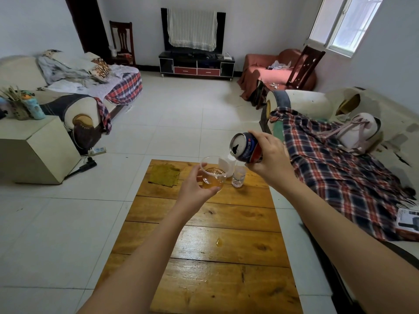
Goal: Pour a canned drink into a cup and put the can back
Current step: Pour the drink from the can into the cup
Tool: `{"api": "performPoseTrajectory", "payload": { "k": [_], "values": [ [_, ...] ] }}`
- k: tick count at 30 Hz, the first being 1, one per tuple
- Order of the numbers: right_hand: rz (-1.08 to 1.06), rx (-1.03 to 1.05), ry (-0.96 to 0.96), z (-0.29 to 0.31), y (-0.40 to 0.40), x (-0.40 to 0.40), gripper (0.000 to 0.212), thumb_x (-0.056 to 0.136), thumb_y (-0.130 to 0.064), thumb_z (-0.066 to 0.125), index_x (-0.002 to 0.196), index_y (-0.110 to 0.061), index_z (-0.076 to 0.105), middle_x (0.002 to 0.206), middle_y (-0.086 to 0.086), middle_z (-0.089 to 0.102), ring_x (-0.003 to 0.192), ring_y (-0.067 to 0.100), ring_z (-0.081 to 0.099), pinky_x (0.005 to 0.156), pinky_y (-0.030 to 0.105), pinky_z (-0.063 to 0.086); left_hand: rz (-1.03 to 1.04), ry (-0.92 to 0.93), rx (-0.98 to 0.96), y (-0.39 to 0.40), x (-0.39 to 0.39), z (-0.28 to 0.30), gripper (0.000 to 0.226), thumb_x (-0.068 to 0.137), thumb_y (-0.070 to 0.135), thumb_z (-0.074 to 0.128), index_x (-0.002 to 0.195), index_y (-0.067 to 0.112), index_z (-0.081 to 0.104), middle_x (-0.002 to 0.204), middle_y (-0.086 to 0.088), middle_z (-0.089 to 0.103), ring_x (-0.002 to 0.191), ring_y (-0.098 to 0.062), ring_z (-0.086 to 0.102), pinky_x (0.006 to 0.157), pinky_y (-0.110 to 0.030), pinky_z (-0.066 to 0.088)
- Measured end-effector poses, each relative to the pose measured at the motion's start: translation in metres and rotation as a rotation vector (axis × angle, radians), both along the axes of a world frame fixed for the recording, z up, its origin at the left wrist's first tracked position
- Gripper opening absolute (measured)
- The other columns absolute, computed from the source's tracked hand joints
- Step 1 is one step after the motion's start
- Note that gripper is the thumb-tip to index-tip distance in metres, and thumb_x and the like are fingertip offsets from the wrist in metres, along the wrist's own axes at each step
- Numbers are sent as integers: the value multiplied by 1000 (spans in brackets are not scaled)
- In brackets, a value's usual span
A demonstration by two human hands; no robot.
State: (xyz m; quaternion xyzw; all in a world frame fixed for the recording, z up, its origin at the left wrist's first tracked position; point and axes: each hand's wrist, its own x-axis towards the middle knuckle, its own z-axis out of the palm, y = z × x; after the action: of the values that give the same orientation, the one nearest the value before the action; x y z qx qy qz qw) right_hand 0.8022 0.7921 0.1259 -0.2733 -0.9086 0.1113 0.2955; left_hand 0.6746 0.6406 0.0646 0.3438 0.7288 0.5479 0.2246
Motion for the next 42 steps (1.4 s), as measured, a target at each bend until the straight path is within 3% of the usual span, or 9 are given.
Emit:
{"api": "performPoseTrajectory", "payload": {
  "k": [8, 14, 19, 22, 28, 32, 34, 38, 42],
  "values": [
    [1, -234, 46, -18, 4, 0, 77, 66, -24, 79, 131, -21, 39, 120, 3, 53, 112, 22, 47, 97, 42, 42, 17, -23, 26, -2, -8, -5, 67, 69, 11, 79, 124, 29, 46, 116, 4, 52, 109, -18, 53, 89, -39, 53],
    [19, -408, 77, -42, -3, -1, 76, 64, -27, 80, 128, -18, 40, 122, 3, 53, 114, 21, 49, 98, 38, 44, 40, -30, -2, -5, -14, -18, 71, 69, 14, 79, 129, 22, 43, 120, 2, 52, 106, -14, 52, 85, -28, 49],
    [-14, -610, 80, -72, -8, -3, 75, 67, -16, 79, 128, -21, 38, 125, 3, 52, 115, 19, 49, 91, 25, 43, 42, -69, -36, -9, -22, -40, 70, 69, 13, 79, 126, 28, 41, 114, 11, 48, 107, -10, 49, 87, -26, 46],
    [-26, -702, 96, -93, -12, -5, 76, 67, -15, 79, 130, -22, 36, 128, 2, 49, 116, 16, 47, 76, 11, 40, 58, -94, -64, -9, -28, -53, 69, 69, 14, 79, 124, 29, 40, 105, 18, 49, 105, -8, 50, 86, -24, 46],
    [-74, -797, 156, -124, -22, -10, 79, 67, -8, 79, 130, -16, 34, 120, -6, 45, 111, 8, 43, 75, -1, 37, 100, -131, -130, -4, -41, -84, 76, 69, 22, 80, 130, 26, 35, 115, 9, 47, 107, -14, 51, 87, -29, 47],
    [-102, -867, 198, -146, -25, -13, 81, 67, -12, 80, 131, -18, 30, 121, -7, 44, 115, 9, 44, 87, 10, 38, 124, -121, -165, 1, -47, -107, 75, 68, 21, 80, 128, 25, 35, 113, 10, 48, 106, -12, 50, 79, -23, 45],
    [-129, -883, 215, -157, -26, -15, 81, 67, -13, 80, 131, -20, 30, 122, -7, 44, 114, 8, 43, 86, 8, 35, 145, -107, -195, 3, -49, -119, 73, 69, 19, 80, 127, 25, 36, 110, 11, 47, 103, -12, 50, 79, -25, 48],
    [-164, -884, 228, -179, -28, -18, 80, 67, -14, 80, 130, -21, 31, 122, -9, 42, 113, 5, 41, 83, 2, 35, 157, -108, -233, 6, -51, -146, 68, 70, 20, 79, 126, 21, 39, 101, 18, 47, 89, 2, 49, 68, -9, 37],
    [-184, -893, 231, -206, -29, -20, 82, 66, -15, 80, 132, -18, 31, 124, -8, 42, 116, 6, 42, 95, 13, 37, 150, -94, -252, 8, -53, -183, 69, 70, 24, 79, 126, 24, 39, 113, 11, 50, 99, -7, 49, 76, -17, 39]
  ]
}}
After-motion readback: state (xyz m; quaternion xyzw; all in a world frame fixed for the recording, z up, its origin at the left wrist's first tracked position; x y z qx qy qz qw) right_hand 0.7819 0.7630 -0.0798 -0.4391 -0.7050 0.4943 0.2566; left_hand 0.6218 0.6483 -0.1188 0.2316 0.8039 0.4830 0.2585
